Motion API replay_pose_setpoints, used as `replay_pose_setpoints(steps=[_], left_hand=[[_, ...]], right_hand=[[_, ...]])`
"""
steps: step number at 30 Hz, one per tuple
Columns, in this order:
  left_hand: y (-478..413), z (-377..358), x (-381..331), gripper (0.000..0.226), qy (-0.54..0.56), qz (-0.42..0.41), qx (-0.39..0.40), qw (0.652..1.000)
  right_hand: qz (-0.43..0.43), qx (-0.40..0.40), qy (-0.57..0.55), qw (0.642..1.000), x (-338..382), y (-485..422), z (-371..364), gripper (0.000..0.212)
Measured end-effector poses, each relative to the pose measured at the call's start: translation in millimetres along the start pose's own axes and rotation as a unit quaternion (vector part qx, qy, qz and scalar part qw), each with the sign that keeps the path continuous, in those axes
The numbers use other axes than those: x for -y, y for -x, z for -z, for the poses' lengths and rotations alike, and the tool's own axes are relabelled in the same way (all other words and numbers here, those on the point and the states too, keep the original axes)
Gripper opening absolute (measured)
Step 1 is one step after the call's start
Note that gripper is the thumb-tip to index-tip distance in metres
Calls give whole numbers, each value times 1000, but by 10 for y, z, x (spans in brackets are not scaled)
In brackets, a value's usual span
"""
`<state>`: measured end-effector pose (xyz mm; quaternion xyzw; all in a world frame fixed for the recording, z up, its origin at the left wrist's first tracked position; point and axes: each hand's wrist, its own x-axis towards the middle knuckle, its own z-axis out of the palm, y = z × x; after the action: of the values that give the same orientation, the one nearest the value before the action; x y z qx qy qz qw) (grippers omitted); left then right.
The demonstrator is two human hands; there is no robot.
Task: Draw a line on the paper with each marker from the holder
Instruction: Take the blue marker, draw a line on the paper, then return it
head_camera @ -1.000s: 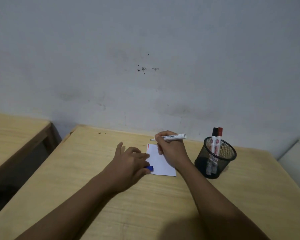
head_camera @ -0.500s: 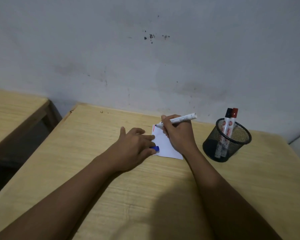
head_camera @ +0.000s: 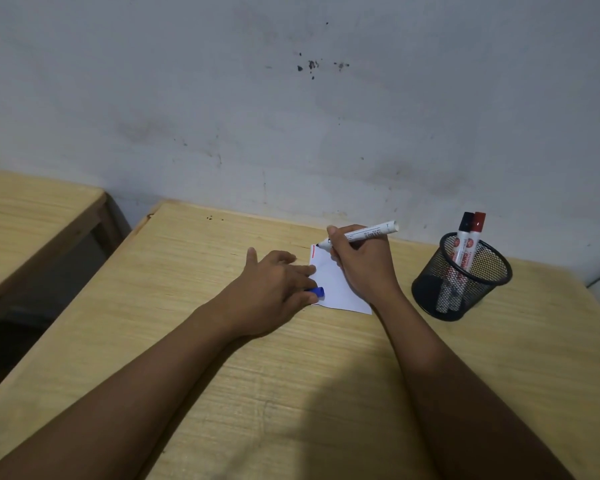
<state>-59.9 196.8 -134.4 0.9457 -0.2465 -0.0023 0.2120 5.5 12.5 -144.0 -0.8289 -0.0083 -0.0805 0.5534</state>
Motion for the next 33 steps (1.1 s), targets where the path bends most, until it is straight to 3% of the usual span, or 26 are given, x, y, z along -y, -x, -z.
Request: replay_pose_setpoints(steps=[24, 33], left_hand=[[-29, -54, 58, 32, -20, -10, -3, 1000], [-27, -48, 44, 29, 26, 7, -23, 999]], right_hand=[[3, 29, 38, 999, 11, 29, 12, 22], [-23, -24, -177, 984, 200, 43, 168, 13]])
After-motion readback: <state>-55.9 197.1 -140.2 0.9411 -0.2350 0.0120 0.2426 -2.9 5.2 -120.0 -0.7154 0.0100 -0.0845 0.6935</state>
